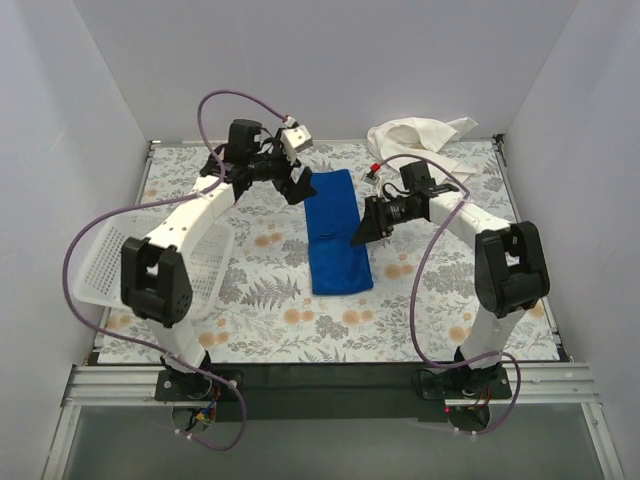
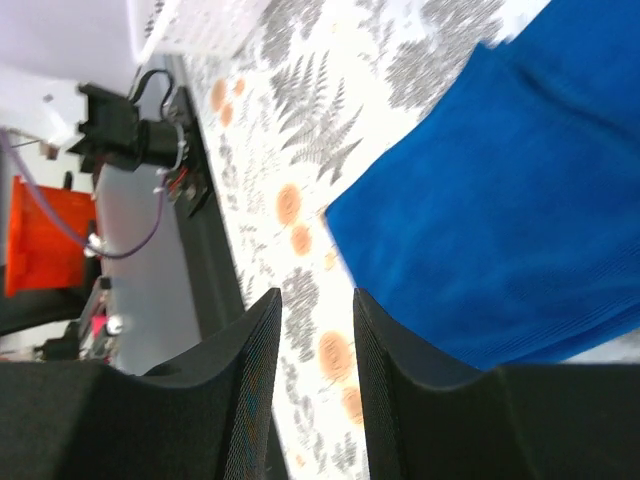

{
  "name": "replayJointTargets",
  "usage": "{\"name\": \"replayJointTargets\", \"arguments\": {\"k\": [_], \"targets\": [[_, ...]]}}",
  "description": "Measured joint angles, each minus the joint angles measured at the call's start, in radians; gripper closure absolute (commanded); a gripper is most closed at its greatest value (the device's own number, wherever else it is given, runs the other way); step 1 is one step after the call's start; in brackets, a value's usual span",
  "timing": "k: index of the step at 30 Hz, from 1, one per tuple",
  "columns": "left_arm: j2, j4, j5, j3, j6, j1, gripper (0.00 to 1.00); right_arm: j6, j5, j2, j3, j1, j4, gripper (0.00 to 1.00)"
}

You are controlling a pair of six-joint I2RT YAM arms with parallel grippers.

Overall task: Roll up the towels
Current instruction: Fold the towel, then roll the towel

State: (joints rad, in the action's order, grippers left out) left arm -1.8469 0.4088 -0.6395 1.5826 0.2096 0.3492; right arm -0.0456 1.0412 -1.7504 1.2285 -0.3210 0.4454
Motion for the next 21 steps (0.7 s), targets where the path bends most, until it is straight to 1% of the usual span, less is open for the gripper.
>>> {"name": "replayJointTargets", "arguments": {"k": [3,4,7,8,9,11,14,17,21], "targets": [[0.169,-0.047,-0.031,-0.105,-0.053,0.018,0.36,0.024,-0.025,-0.083,0.047,-0.004,-0.032,0.65],[0.213,-0.043,-0.032,-0.144,-0.082,0.031,0.44,0.036,-0.036,-0.113,0.064,-0.006,-0.042,0.65],[0.305,-0.047,-0.01,-0.286,-0.207,0.107,0.46,0.07,-0.07,-0.197,0.087,-0.01,-0.074,0.66],[0.327,-0.042,0.006,-0.342,-0.253,0.14,0.5,0.08,-0.082,-0.223,0.087,-0.011,-0.084,0.66],[0.341,-0.034,0.027,-0.403,-0.299,0.177,0.51,0.089,-0.093,-0.242,0.087,-0.013,-0.09,0.66],[0.359,-0.026,0.081,-0.526,-0.392,0.266,0.51,0.101,-0.12,-0.275,0.079,-0.016,-0.106,0.66],[0.367,-0.03,0.156,-0.665,-0.477,0.378,0.51,0.109,-0.158,-0.288,0.039,-0.022,-0.133,0.66],[0.37,-0.045,0.233,-0.753,-0.53,0.478,0.51,0.118,-0.176,-0.292,0.003,-0.027,-0.149,0.67],[0.369,-0.111,0.307,-0.792,-0.554,0.552,0.52,0.124,-0.172,-0.293,-0.012,-0.026,-0.175,0.67]]}}
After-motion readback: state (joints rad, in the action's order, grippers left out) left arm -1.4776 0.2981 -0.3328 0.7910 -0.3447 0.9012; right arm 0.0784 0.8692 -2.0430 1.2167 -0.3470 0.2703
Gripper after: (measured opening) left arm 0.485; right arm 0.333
